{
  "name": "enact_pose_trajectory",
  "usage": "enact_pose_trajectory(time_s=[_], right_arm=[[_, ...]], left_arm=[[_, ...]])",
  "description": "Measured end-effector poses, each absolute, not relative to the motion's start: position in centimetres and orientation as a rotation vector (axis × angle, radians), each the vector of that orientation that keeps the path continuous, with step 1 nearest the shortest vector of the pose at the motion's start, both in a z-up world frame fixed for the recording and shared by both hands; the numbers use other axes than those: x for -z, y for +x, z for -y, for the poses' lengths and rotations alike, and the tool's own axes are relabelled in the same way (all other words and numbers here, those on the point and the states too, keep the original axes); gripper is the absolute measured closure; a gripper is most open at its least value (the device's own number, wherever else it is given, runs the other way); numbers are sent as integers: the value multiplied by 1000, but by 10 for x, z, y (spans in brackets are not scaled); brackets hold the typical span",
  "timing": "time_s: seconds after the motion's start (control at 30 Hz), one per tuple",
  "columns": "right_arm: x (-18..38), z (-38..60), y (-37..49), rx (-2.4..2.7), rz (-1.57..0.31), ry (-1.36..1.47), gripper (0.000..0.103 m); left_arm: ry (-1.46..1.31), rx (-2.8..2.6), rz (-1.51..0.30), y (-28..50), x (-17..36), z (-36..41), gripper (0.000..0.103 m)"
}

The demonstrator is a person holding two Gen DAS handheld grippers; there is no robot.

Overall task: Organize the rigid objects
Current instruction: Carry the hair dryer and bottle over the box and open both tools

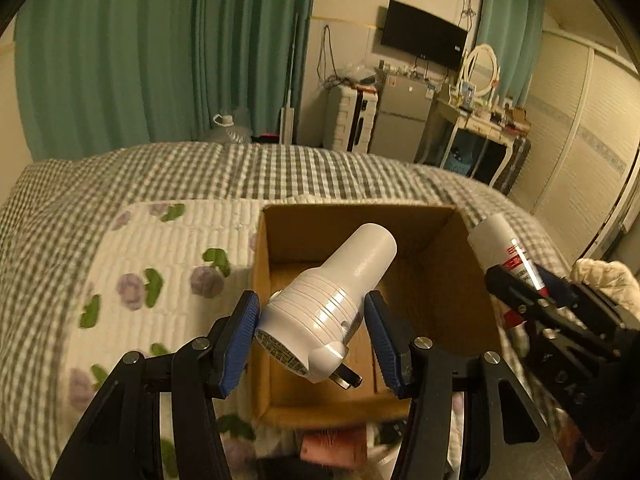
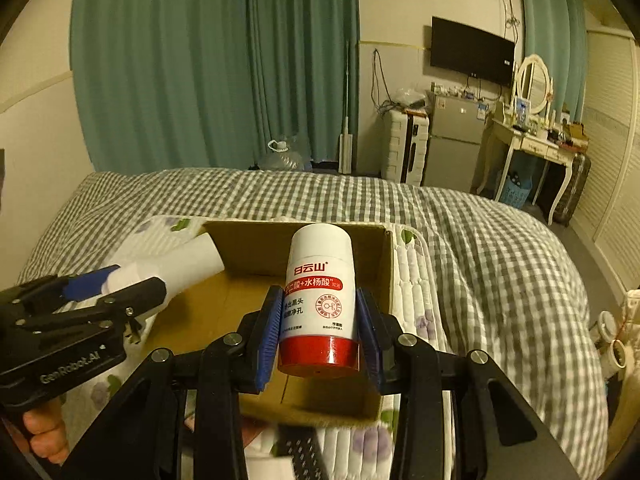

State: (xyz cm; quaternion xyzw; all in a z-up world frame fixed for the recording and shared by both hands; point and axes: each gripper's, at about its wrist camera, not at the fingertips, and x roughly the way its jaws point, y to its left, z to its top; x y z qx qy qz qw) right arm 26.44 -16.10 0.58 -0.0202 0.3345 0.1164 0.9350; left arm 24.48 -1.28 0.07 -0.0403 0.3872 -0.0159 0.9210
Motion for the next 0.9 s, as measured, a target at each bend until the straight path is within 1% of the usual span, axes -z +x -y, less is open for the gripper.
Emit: enact_pose_trajectory(time_s=[0.1,0.2,0.23,0.37,0.53,0.57,0.6,0.63,0.67,0.8,0.87,0.9], right_arm=[[6,166,284,-250,-695,-34,67],[18,168,294,-262,-696,-32,67],[21,168,297,-264,-697,-31,67],[35,168,308,-263,-702,-36,67],[47,168,311,-273,-702,-15,66],[48,169,309,-283,-703,-2,62],[46,170,307,-276,-702,5,48],[42,173,303,-260,-690,8,36],[36,176,298,-250,-677,10,35],[7,183,274,-212,-670,-10,35],[-13,188,256,-193,-661,-22,35],[-22,189,247,-184,-654,-25,34]], left_arm=[[-81,59,-789,259,16,19,47],[-75,81,-756,267,26,22,38],[-73,80,-758,271,29,21,33],[-81,60,-777,276,35,14,32],[-89,50,-781,267,28,6,31],[-87,53,-779,262,24,5,29],[-85,55,-776,256,19,4,27],[-81,55,-776,251,15,3,22],[-78,54,-775,244,9,3,18],[-72,43,-759,211,-17,-2,11],[-79,35,-744,190,-32,-5,5],[-83,36,-729,177,-41,-7,4]])
